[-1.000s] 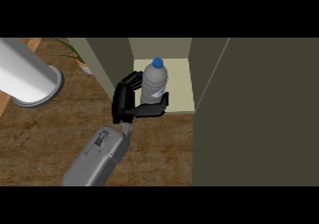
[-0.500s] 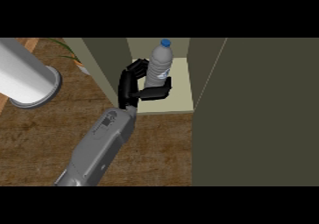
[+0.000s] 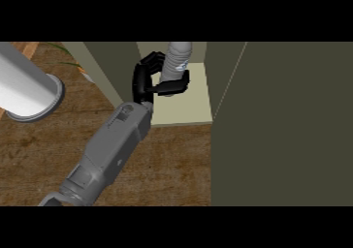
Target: Pick up the bottled water, place it into the cabinet and close the cabinet
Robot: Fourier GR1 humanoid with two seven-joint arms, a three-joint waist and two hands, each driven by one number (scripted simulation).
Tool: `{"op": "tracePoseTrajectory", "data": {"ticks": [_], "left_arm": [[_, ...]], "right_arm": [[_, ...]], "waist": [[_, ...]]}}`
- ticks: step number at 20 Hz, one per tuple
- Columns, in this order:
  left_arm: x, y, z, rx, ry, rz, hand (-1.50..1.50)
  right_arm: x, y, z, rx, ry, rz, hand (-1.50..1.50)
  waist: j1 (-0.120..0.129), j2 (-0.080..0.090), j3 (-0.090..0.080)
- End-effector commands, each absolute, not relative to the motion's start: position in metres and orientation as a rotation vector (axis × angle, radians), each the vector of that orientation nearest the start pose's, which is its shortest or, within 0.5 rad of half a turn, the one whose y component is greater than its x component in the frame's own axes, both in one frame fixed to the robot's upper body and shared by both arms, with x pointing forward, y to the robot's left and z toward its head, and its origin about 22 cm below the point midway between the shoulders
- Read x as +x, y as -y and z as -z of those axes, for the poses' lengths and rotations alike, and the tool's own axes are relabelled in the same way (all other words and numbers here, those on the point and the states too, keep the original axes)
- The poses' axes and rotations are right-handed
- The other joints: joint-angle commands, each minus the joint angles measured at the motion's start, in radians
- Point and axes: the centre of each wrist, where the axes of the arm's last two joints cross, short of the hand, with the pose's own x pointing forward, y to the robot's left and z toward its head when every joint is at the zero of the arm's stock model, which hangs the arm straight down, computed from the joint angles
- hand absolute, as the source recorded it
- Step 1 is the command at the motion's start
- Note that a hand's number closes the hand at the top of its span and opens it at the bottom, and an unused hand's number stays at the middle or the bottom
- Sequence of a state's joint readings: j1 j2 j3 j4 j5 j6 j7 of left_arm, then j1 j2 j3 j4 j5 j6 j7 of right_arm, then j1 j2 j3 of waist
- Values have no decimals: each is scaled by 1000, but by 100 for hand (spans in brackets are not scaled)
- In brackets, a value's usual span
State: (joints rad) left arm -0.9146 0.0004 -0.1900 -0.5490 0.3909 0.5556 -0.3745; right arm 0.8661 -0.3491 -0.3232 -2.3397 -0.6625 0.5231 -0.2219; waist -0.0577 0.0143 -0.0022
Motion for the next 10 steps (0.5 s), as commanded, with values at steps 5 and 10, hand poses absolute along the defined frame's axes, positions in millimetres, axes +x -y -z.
{"op": "tracePoseTrajectory", "data": {"ticks": [5,10], "left_arm": [[426,-81,-52,281,1726,-33,150],[429,-100,-36,337,1694,36,-150]], "right_arm": [[43,320,-145,318,1919,-107,-150],[41,326,-144,303,1909,-127,-150]], "waist": [[-24,4,0],[-9,5,0]]}}
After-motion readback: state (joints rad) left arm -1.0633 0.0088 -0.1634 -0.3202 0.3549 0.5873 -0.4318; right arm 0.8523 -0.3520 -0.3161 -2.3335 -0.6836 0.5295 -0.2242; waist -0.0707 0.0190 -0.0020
